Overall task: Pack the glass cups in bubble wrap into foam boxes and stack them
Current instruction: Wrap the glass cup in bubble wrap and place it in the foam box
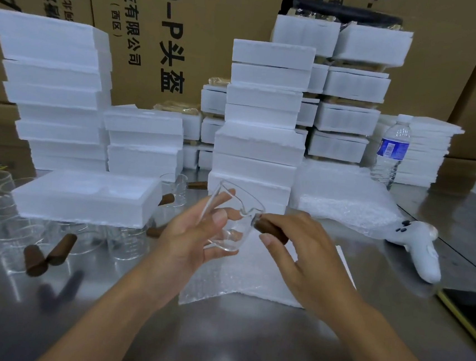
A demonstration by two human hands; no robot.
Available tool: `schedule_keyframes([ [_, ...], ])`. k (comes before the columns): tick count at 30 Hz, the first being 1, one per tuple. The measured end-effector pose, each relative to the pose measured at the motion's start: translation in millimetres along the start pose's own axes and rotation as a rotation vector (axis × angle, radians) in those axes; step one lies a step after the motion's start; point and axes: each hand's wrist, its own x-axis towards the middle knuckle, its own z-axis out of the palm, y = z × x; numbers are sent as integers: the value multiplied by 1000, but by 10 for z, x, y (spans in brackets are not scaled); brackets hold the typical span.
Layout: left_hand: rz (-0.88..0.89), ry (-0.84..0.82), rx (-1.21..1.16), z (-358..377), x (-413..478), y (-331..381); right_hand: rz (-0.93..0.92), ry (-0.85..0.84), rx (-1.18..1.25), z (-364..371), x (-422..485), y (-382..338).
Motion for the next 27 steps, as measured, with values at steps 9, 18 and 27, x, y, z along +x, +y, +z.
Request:
schedule_keyframes([
  [9,-81,-8,310,79,8,-45,186,262,65,-42,49,276],
  [18,174,44,1127,650,104,-241,579,472,371,-127,112,473],
  [27,134,193,1518,655,119,-450,510,490,455,-143,130,414],
])
